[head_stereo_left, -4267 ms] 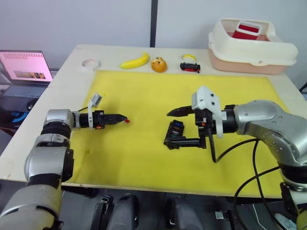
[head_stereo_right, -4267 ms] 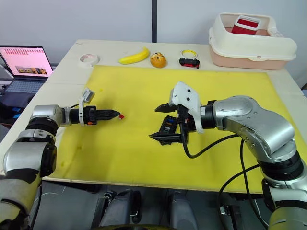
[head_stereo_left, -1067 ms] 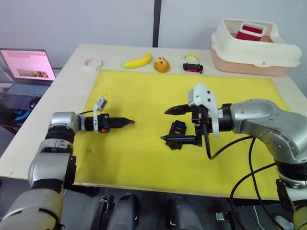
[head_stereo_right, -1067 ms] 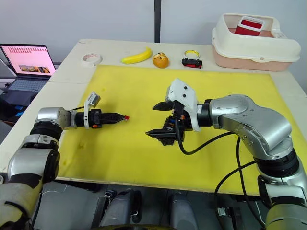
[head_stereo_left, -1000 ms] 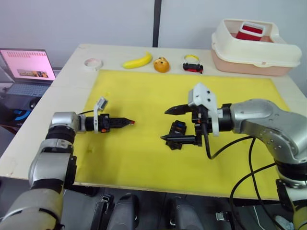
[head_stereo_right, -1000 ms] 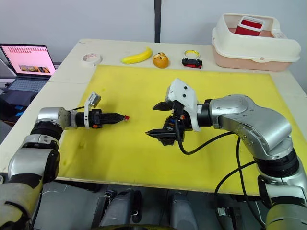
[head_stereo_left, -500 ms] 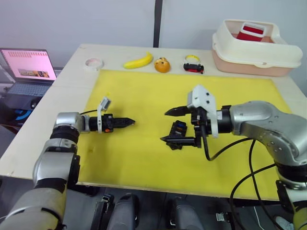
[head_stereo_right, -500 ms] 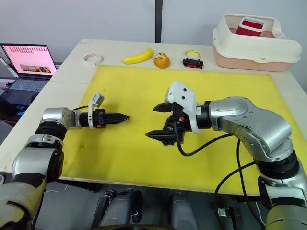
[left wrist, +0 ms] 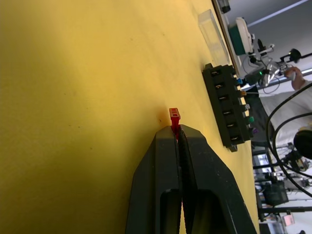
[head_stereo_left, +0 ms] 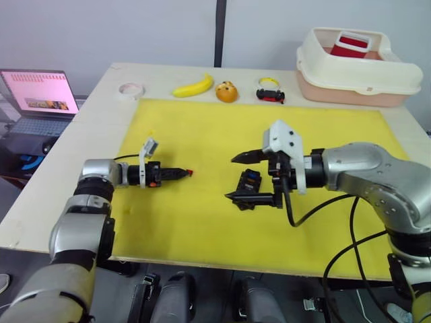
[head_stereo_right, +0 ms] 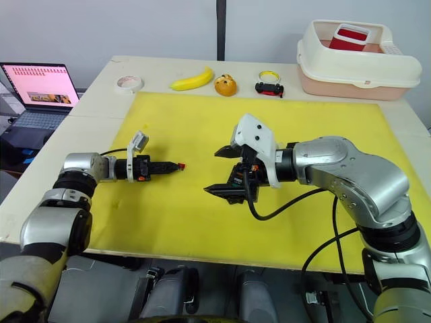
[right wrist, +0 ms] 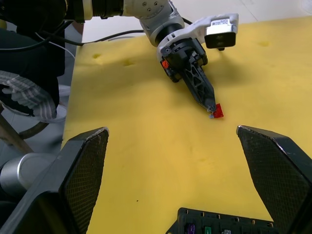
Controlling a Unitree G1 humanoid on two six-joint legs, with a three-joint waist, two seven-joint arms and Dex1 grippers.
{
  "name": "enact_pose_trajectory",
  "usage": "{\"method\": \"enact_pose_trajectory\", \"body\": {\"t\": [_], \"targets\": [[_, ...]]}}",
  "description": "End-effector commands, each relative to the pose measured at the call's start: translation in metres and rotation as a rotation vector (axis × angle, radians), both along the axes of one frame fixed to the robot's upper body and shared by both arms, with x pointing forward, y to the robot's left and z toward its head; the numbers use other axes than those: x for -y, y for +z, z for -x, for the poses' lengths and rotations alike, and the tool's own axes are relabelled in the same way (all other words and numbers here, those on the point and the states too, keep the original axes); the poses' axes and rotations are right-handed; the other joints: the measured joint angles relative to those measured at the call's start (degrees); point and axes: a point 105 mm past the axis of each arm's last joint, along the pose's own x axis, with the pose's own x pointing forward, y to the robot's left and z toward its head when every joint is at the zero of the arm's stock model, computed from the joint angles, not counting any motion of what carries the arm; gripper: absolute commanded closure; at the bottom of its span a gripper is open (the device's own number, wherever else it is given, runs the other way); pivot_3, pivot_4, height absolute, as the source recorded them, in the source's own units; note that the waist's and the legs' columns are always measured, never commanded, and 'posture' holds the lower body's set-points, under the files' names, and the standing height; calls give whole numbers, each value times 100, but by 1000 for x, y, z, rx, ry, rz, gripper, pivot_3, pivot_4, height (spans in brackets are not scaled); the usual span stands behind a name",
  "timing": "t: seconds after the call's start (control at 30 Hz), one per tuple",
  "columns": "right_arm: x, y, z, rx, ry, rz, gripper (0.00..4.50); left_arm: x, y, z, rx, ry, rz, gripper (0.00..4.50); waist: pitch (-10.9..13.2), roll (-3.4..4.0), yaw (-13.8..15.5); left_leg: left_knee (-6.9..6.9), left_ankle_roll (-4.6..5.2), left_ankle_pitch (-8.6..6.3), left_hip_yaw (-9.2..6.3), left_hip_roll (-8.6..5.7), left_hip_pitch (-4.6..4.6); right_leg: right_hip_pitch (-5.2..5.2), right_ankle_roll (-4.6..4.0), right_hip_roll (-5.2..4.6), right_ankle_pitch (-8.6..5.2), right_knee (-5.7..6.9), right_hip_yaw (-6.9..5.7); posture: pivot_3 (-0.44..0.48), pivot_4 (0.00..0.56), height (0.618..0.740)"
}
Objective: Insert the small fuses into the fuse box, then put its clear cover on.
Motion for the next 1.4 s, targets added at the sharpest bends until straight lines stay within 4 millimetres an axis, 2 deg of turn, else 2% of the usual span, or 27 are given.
{"method": "enact_pose_trajectory", "body": {"t": [0.03,0.13,0.27,0.4,0.53,0.63,0.7,0.9,1.07,1.2,1.4], "targets": [[0,10,5,43,15,-17,0,-2,1,0,14,1,1,4464,0,0,-6,0,0,0,0,0,0,0,0,0,0,0,0,0,150,740],[1,11,4,43,13,-18,0,-5,21,-3,72,-5,32,4464,0,-1,-15,0,0,0,0,3,0,-2,0,2,0,1,0,0,150,740],[1,16,5,33,18,-45,0,-15,65,2,202,-26,87,4464,6,-10,-34,0,0,0,-1,7,-15,-17,-1,5,0,2,1,0,150,740],[-2,19,4,16,28,-76,0,-31,89,22,297,-20,63,4464,7,-10,-126,-9,0,0,4,8,-16,-24,-1,2,0,0,9,0,150,740],[-5,22,1,6,45,-105,0,-49,114,50,375,4,34,4464,7,-11,-191,-13,-1,0,1,11,-13,-24,-2,2,0,2,15,0,150,740],[-9,27,-3,11,61,-132,0,-52,131,63,436,22,28,4464,7,-10,-160,-13,-1,1,1,12,-14,-27,-3,2,-1,3,14,0,150,740],[-11,33,-7,17,65,-154,0,-47,134,67,474,8,15,4464,7,-10,-129,-12,-2,1,1,8,-13,-24,-2,-1,0,1,13,0,150,740],[-16,51,-10,13,77,-222,0,-14,147,70,586,-100,49,4464,7,-11,-130,-10,-2,1,2,5,-13,-19,-1,-2,0,-1,10,0,150,740],[-15,64,-17,8,54,-251,0,26,171,62,698,-224,106,4464,7,-12,-134,-9,-3,2,3,5,-14,-21,-1,4,0,1,6,0,150,740],[-13,64,-20,7,42,-235,0,34,177,60,740,-277,96,4464,8,-10,-178,-13,-3,1,11,7,-10,-22,-1,10,0,-1,12,0,150,740],[-11,78,-31,-32,17,-299,0,43,183,60,763,-343,105,4464,8,-10,-161,-16,-3,2,16,10,-16,-39,-2,14,0,6,16,0,150,740]]}}
